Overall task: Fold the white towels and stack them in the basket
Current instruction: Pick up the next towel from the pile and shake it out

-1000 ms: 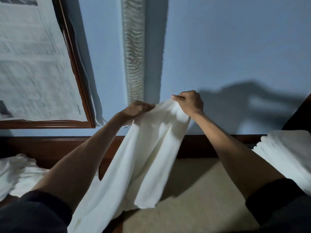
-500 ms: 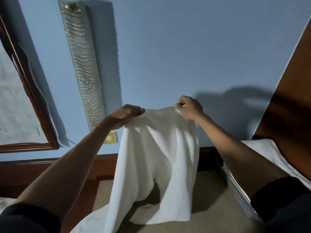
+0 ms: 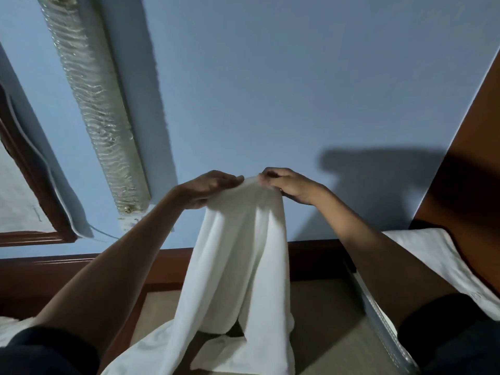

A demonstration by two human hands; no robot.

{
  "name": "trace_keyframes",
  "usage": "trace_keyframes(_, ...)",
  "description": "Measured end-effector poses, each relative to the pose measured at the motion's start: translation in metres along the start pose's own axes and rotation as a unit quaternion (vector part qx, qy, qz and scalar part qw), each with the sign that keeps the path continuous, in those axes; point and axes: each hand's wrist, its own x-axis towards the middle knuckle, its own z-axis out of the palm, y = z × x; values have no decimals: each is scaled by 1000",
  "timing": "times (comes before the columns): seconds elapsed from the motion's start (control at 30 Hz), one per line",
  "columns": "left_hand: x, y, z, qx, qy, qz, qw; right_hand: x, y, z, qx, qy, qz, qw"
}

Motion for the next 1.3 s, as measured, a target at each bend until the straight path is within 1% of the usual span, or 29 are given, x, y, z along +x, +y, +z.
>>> trace_keyframes(0.07,5,-2,7,-11,-4,-4,1000,10,1,-4,-11,64,-25,998)
trace_keyframes(0.1,7,-2,8,-11,-5,-10,1000,13,1,-5,-9,109,-33,993)
trace_keyframes(0.2,10,-7,4,12,-7,-31,999,22,-2,-21,51,249,-33,967)
trace_keyframes(0.23,12,-9,1,7,-8,-33,999,21,-6,-26,60,279,-30,958)
trace_keyframes(0.3,15,-13,-5,-37,-15,-34,999,22,-12,-37,63,317,-33,946)
trace_keyframes(0.37,19,-13,-7,-75,-23,-36,996,26,-17,-42,52,376,-31,925)
trace_keyframes(0.4,21,-12,-6,-77,-20,-35,996,29,-16,-43,39,407,-30,912)
trace_keyframes(0.43,23,-11,-7,-70,-11,-30,997,30,-15,-44,6,432,-28,901)
trace_keyframes(0.47,25,-9,-9,-55,0,-21,998,31,-13,-45,-48,437,-25,898)
trace_keyframes(0.5,28,-6,-12,-36,11,-7,999,31,-11,-45,-102,411,-12,906)
trace_keyframes(0.53,29,-2,-15,-20,17,10,1000,29,-9,-44,-139,347,7,928)
trace_keyframes(0.6,31,8,-22,-2,12,45,999,26,-8,-36,-149,149,44,977)
trace_keyframes(0.63,34,13,-25,8,6,59,998,24,-10,-29,-131,67,62,987)
trace_keyframes(0.67,36,18,-27,24,-3,70,997,22,-11,-21,-125,6,78,989)
trace_keyframes(0.7,38,22,-28,45,-13,76,996,21,-12,-13,-122,-36,82,988)
trace_keyframes(0.73,40,26,-29,71,-24,75,994,21,-12,-7,-122,-57,85,987)
trace_keyframes(0.77,41,27,-29,88,-34,70,993,21,-11,-2,-110,-60,82,989)
trace_keyframes(0.87,39,24,-33,80,-44,52,994,18,-7,2,-52,-39,49,997)
trace_keyframes(0.97,34,13,-32,54,-49,32,997,20,-11,-3,-12,20,11,1000)
trace_keyframes(1.03,31,8,-29,52,-50,20,997,27,-15,-10,-9,90,-4,996)
trace_keyframes(1.1,28,2,-29,51,-40,11,998,34,-15,-21,-13,179,-12,984)
trace_keyframes(1.17,26,-5,-37,58,-24,10,998,38,-10,-35,-38,278,-13,960)
trace_keyframes(1.23,22,-11,-50,60,-7,10,998,37,-4,-51,-71,371,-2,926)
trace_keyframes(1.3,18,-13,-61,57,7,10,998,35,4,-63,-92,438,16,894)
